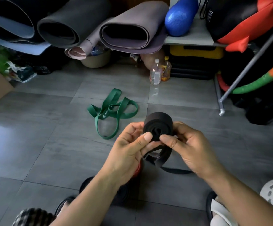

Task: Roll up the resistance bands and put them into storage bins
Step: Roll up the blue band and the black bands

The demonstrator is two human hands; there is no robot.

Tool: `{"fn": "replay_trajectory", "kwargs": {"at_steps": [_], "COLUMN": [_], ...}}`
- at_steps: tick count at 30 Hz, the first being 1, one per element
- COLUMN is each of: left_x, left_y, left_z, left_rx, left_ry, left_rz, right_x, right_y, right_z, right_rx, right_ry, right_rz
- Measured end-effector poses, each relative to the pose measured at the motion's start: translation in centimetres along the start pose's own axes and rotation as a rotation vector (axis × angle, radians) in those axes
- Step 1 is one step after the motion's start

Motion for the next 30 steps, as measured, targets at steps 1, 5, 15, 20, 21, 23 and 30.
{"fn": "replay_trajectory", "kwargs": {"at_steps": [1,5,15,20,21,23,30], "left_x": [-0.4,-0.3,0.7,0.0,-0.2,-0.5,-0.2], "left_y": [-0.2,-0.6,0.3,-0.3,-0.4,-0.4,-0.2], "left_z": [-0.7,-2.7,-3.1,-1.7,-1.7,-1.9,-2.3], "left_rx": [0.005,0.242,0.228,0.123,0.089,0.096,0.238], "left_ry": [-0.251,-1.323,-0.572,-0.241,-0.292,-0.734,-1.013], "left_rz": [-0.041,0.071,-0.030,-0.037,-0.033,0.000,-0.077], "right_x": [-0.5,-0.3,-1.3,-0.6,-0.9,-1.5,-1.3], "right_y": [-0.2,0.0,-0.6,-0.5,-0.5,-0.5,-0.3], "right_z": [0.2,-0.1,1.8,1.6,1.6,1.5,1.6], "right_rx": [-0.013,-0.138,-0.148,0.010,0.031,0.012,-0.090], "right_ry": [0.152,0.851,0.227,0.011,0.088,0.457,0.596], "right_rz": [0.029,0.269,0.053,-0.001,0.021,0.096,0.099]}}
Point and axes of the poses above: each hand's wrist, its own y-axis away from the middle knuckle, its own x-axis out of the palm, z = x × y, the point moved 5 cm from there along -y, towards the middle knuckle, and after that the axes turned 4 degrees about -x, right-handed, at the moved point
